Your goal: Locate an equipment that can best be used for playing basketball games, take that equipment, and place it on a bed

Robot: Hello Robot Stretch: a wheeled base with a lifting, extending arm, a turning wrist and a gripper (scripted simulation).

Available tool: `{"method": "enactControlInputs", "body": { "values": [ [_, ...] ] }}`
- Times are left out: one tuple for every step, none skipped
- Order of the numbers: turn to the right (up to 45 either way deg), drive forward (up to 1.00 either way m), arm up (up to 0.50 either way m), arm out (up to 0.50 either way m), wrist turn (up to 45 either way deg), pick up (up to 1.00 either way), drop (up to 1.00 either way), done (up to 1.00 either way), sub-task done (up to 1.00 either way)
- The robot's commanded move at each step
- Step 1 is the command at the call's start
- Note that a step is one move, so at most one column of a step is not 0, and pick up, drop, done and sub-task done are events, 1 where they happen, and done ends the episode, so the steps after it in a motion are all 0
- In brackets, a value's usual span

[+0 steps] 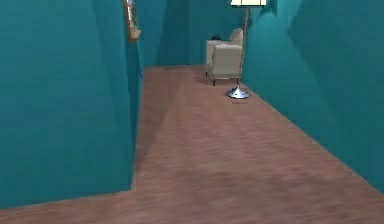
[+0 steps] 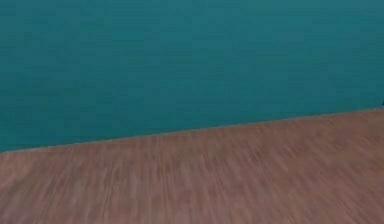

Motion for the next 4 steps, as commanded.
{"method": "enactControlInputs", "body": {
  "values": [
    [0.0, 1.00, 0.00, 0.00, 0.0, 0.00, 0.00, 0.00, 0.00],
    [6.0, 0.00, 0.00, 0.00, 0.0, 0.00, 0.00, 0.00, 0.00],
    [0.0, 0.10, 0.00, 0.00, 0.0, 0.00, 0.00, 0.00, 0.00],
    [-6.0, 0.00, 0.00, 0.00, 0.0, 0.00, 0.00, 0.00, 0.00]
  ]
}}
